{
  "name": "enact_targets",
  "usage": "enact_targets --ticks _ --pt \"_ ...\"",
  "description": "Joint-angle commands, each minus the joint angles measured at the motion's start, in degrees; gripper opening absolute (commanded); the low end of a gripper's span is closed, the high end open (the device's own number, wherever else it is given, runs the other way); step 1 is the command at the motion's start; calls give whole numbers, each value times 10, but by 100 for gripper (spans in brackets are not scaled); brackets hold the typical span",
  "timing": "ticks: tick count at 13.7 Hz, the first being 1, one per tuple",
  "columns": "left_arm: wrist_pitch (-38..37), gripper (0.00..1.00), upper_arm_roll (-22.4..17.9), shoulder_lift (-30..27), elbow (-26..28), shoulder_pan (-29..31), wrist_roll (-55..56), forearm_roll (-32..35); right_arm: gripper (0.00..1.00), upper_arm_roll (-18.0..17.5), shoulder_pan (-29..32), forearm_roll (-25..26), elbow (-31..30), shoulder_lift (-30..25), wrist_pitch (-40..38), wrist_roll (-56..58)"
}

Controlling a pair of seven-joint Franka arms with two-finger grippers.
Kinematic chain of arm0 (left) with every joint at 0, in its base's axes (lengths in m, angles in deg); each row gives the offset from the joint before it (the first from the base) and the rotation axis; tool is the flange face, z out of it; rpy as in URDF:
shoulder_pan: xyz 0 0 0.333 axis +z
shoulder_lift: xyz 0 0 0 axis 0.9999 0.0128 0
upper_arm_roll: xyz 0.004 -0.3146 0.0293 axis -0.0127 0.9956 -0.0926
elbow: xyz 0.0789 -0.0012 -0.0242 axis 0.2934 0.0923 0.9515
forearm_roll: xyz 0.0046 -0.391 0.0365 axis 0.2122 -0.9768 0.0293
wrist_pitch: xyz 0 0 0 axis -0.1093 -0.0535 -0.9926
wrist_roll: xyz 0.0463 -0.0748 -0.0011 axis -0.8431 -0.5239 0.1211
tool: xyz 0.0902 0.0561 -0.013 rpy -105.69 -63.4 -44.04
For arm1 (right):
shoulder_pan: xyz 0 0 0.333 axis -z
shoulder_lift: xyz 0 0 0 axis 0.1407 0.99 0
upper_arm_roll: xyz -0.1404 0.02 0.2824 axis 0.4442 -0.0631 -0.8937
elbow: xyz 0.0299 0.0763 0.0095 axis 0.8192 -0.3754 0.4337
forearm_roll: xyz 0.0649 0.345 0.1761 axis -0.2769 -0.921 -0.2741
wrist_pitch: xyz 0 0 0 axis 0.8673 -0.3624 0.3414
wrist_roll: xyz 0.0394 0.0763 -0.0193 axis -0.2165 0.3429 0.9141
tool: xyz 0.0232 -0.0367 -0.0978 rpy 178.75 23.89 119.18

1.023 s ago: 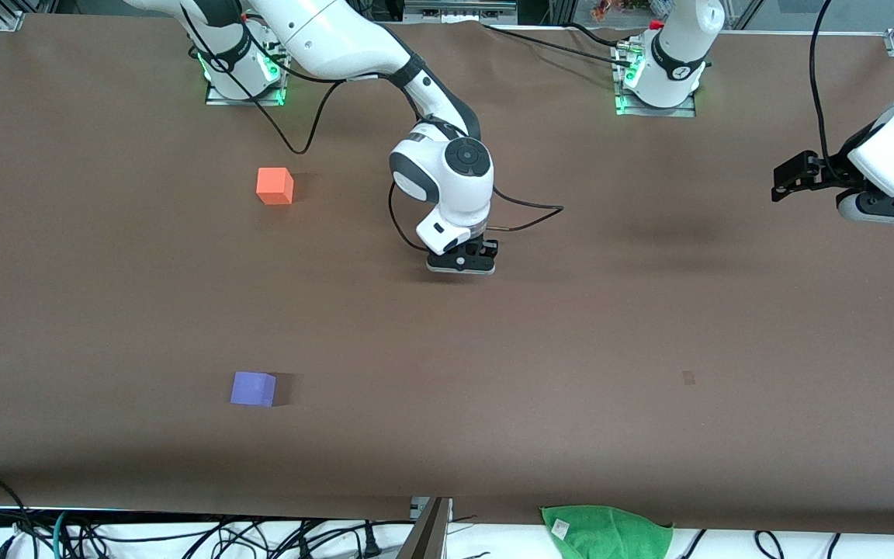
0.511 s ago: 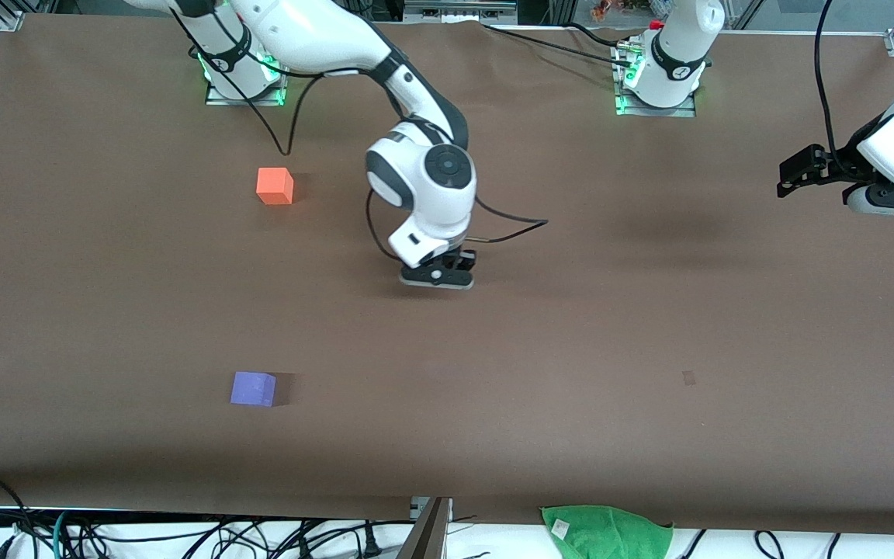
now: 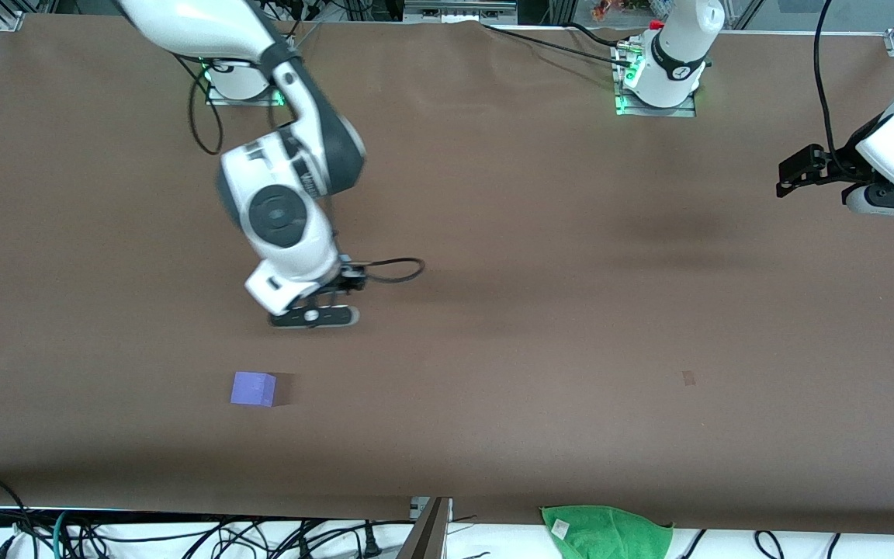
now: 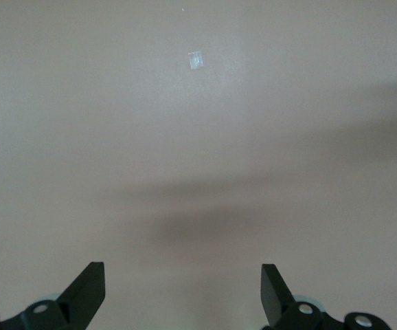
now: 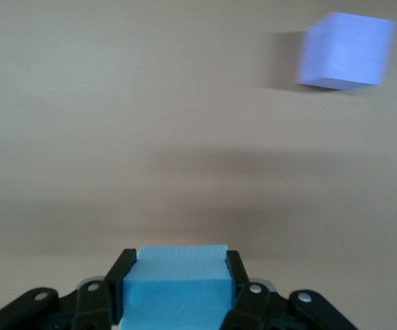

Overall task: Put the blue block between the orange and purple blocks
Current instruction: 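Carry the light-blue cube with the right gripper toward the orange cube, then lower the cube between the orange and purple cubes, open the right gripper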

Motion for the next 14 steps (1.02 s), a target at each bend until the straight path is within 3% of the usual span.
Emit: enact_targets --ticks 1,4,6,10,14 --pt "-8 100 5 -7 0 2 3 -14 37 43 4 -9 -98 -54 29 58" --pt "-8 100 5 -5 0 1 3 -13 37 96 4 -15 -177 -77 87 77" --pt "-8 100 5 -5 0 0 3 -13 37 111 4 -63 -239 -94 144 79" --pt "-10 100 5 -5 0 0 3 -12 37 114 4 -67 -351 -108 289 79" --pt "-9 100 4 -5 0 0 3 -12 37 114 3 -67 -388 -95 387 79"
